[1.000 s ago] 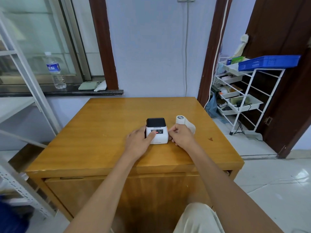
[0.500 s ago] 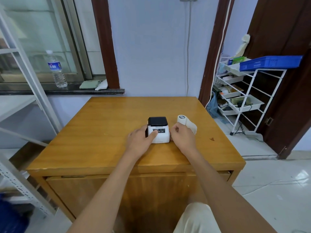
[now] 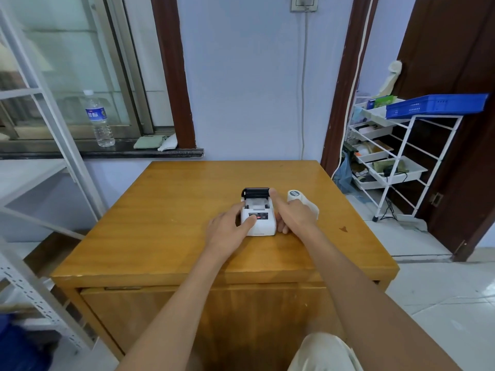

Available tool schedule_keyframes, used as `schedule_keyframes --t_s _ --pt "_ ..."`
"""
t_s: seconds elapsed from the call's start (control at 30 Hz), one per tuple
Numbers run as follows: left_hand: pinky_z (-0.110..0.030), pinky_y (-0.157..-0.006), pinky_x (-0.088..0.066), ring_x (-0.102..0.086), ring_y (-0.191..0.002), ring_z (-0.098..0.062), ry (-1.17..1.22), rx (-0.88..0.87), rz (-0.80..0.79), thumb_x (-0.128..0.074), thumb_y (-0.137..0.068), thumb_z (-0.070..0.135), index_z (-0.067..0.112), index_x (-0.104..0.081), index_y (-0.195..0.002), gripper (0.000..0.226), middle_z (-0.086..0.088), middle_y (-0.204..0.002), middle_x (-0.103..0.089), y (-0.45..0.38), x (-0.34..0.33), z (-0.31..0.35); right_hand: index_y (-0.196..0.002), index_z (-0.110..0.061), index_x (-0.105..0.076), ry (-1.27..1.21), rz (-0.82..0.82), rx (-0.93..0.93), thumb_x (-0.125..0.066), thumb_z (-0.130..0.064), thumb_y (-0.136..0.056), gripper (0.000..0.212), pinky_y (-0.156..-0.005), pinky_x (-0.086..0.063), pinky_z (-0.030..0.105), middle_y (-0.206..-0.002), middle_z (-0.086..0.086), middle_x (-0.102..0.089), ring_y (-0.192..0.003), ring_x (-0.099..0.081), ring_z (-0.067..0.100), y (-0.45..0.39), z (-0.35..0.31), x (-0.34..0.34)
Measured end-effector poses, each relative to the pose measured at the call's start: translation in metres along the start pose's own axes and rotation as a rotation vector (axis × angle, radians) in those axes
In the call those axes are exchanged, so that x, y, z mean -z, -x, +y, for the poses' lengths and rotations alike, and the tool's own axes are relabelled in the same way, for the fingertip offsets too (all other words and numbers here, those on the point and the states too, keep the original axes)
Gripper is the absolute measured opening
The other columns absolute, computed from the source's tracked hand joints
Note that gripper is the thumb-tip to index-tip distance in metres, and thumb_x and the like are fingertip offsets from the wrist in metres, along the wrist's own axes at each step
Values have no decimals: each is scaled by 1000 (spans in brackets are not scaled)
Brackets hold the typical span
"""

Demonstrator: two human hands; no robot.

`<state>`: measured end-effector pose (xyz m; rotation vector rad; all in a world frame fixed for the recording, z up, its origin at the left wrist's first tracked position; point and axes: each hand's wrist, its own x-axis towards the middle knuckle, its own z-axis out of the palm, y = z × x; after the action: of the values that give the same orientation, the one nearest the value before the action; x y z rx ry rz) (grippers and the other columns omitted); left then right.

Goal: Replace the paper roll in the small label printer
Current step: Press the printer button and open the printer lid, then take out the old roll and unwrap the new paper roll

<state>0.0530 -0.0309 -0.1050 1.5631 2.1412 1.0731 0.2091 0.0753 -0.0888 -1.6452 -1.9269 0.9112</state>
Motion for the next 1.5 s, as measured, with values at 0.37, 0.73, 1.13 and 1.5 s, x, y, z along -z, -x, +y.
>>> schedule_keyframes --t_s 0.37,0.73,1.13,1.5 --pt "-41 -100 -46 -64 -111 -23 -74 -63 34 -47 -95 55 46 -53 -144 50 4 -122 -74 -9 -9 -11 -42 -17 -61 225 -138 -93 19 -105 -46 119 -95 -55 48 -54 3 -66 -66 -66 24 -33 -21 7" --pt "-37 -64 -49 -64 -77 -23 -184 -79 69 -40 -101 48 41 -51 -142 43 0 -78 -66 -4 -10 -2 -63 -15 -73 251 106 -10 2 -87 -84 106 -86 -50 39 -78 6 -77 -80 -69 24 -24 -5 0" --pt "-32 -46 -30 -54 -56 -26 -423 -108 172 -36 -101 49 29 -50 -130 38 5 -55 -47 3 -13 16 -54 -22 -50 44 295 311 -53 -58 -100 58 -54 -34 31 -50 -4 -53 -53 -53 14 -11 22 -12" --pt "-34 -51 -44 -60 -60 -31 -490 -143 216 -33 -97 60 32 -50 -127 44 1 -61 -55 -2 -18 7 -100 -35 -78 498 -86 591 -71 -42 -89 14 -70 -52 33 -92 -13 -74 -88 -68 13 -27 -26 18"
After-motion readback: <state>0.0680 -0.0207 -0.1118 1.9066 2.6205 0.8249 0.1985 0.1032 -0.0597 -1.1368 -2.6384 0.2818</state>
